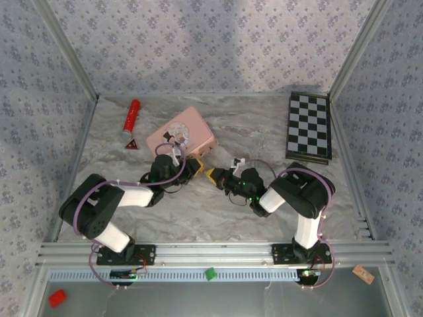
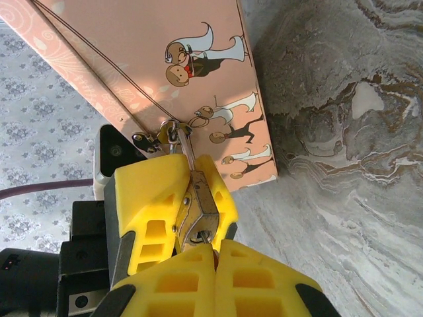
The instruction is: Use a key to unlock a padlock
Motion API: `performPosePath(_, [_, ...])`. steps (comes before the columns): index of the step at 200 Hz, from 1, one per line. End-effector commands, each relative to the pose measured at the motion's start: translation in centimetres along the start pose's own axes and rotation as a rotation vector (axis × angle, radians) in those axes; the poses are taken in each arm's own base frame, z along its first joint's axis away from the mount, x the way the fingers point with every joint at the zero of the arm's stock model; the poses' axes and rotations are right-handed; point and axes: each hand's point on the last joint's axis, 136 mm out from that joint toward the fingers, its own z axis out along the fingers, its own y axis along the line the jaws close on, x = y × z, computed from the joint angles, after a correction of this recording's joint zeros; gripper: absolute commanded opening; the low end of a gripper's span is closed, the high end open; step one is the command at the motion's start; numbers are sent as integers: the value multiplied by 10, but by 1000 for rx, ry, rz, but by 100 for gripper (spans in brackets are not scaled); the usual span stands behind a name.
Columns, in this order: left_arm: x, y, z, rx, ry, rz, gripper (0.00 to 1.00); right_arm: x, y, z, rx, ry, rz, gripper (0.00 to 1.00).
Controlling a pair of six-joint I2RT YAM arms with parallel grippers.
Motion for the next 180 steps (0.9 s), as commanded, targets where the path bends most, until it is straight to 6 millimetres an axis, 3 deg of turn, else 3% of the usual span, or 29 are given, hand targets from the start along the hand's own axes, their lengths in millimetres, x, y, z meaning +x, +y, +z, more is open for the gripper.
performPosePath(1, [22, -20, -4, 69, 94, -68, 7, -7, 24, 2, -70, -27, -10, 0])
performPosePath(67, [22, -23, -4, 78, 94, -58, 6, -9, 31, 4, -87, -31, -6, 0])
performPosePath(128, [34, -31, 1, 96, 115, -51, 6, -15, 40, 7, -112, -38, 8, 0])
performPosePath(180, [33, -23, 0, 58, 108, -51, 5, -19, 31, 4, -90, -42, 5, 0])
